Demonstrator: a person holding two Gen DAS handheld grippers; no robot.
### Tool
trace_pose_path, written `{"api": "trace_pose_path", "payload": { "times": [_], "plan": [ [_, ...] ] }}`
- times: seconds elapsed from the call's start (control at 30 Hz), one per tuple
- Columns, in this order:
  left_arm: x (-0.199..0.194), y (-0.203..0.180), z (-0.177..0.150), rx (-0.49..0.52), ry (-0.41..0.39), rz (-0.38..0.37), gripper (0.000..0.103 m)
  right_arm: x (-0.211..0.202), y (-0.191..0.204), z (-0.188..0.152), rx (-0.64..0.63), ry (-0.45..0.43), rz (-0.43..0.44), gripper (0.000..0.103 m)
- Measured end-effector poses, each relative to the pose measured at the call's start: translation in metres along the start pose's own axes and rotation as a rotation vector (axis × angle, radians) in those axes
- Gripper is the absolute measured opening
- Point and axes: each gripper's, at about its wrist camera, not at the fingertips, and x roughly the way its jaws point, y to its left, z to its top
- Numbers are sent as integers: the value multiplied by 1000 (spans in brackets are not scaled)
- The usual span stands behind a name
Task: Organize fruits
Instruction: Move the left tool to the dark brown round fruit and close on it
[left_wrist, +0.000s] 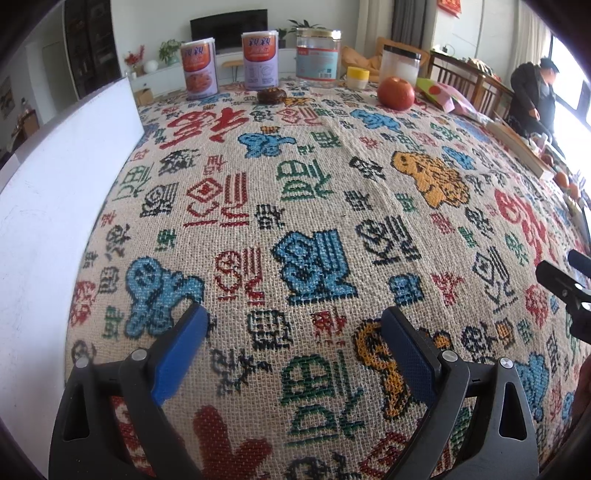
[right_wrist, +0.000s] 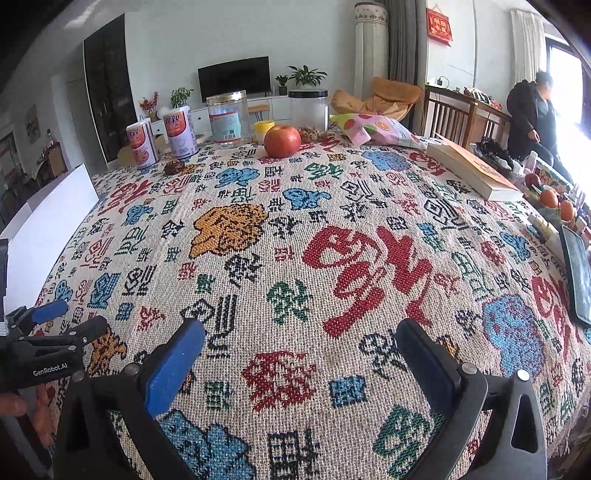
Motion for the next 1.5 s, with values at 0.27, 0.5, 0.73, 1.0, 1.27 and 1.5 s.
{"api": "trace_pose_path", "payload": {
  "times": [0.27,0.5,0.73,1.0,1.27,1.5],
  "plan": [
    [42,15,102,-241,-37,-67,96,43,-7,-4,-43,112,16,103],
    [152,32,218,-206,-31,43,95,43,-9,-5,-36,116,27,103],
    [194,22,253,-89,-27,103,94,44,-9,-5,-35,116,28,103],
    [155,31,219,-133,-104,57,46,44,-9,-4,-35,117,29,103],
    [41,4,98,-46,-68,-68,46,44,-9,-4,-35,116,29,103],
    [33,2,49,-89,-44,-60,57,44,-10,-4,-35,116,29,103]
  ]
}}
